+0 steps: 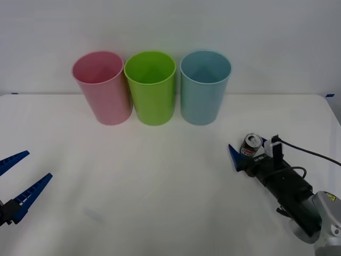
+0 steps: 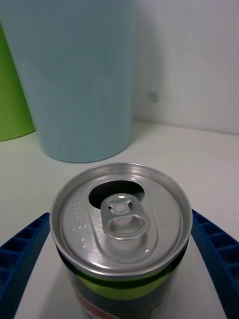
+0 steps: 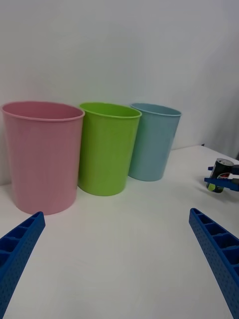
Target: Grasp the object on the table and drop it into the matching bin: aluminum can to the light blue bin, PET bottle to the pink bin.
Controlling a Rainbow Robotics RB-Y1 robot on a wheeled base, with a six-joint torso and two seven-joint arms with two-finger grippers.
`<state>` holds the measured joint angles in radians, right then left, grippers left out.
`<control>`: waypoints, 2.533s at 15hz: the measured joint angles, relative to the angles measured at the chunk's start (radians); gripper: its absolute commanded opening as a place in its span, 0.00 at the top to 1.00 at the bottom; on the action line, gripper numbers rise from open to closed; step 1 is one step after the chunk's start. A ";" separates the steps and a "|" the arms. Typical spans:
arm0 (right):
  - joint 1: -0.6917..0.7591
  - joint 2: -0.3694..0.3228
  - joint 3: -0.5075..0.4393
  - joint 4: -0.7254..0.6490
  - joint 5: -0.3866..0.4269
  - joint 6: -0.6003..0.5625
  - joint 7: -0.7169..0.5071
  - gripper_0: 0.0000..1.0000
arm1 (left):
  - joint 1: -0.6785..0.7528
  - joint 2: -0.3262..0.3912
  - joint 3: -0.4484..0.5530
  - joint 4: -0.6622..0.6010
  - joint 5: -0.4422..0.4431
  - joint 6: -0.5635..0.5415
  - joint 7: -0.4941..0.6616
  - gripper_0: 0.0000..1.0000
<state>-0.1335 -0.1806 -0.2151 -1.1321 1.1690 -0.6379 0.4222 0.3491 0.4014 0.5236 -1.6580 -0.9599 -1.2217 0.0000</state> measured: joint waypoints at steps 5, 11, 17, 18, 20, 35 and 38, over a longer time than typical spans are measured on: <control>0.000 0.000 -0.010 -0.001 0.000 -0.026 -0.001 1.00 | 0.000 0.000 0.000 0.000 0.000 0.000 0.000 0.00; 0.003 0.000 -0.024 -0.028 0.000 -0.090 -0.019 1.00 | 0.000 0.000 0.000 0.000 0.000 0.000 0.000 0.00; 0.092 -0.027 0.019 -0.241 0.000 -0.125 -0.188 1.00 | 0.000 0.000 0.000 0.000 0.000 0.000 0.000 0.00; 0.112 -0.036 0.033 -0.292 0.000 -0.125 -0.235 1.00 | 0.000 0.000 0.000 0.000 0.000 0.000 0.000 0.00; 0.141 -0.060 0.058 -0.373 0.000 -0.125 -0.316 1.00 | 0.000 0.000 0.000 0.000 0.000 0.000 0.000 0.00; 0.039 -0.240 0.084 -0.710 0.087 -0.047 -0.859 1.00 | 0.000 0.000 0.000 0.000 0.000 0.000 0.000 0.00; -0.031 -0.213 0.088 -0.709 0.184 -0.009 -0.923 1.00 | 0.000 0.000 0.000 0.000 0.000 0.000 0.000 0.00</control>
<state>-0.1647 -0.3940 -0.1274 -1.8413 1.3525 -0.6465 -0.5005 0.3490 0.4014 0.5236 -1.6581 -0.9599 -1.2217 0.0000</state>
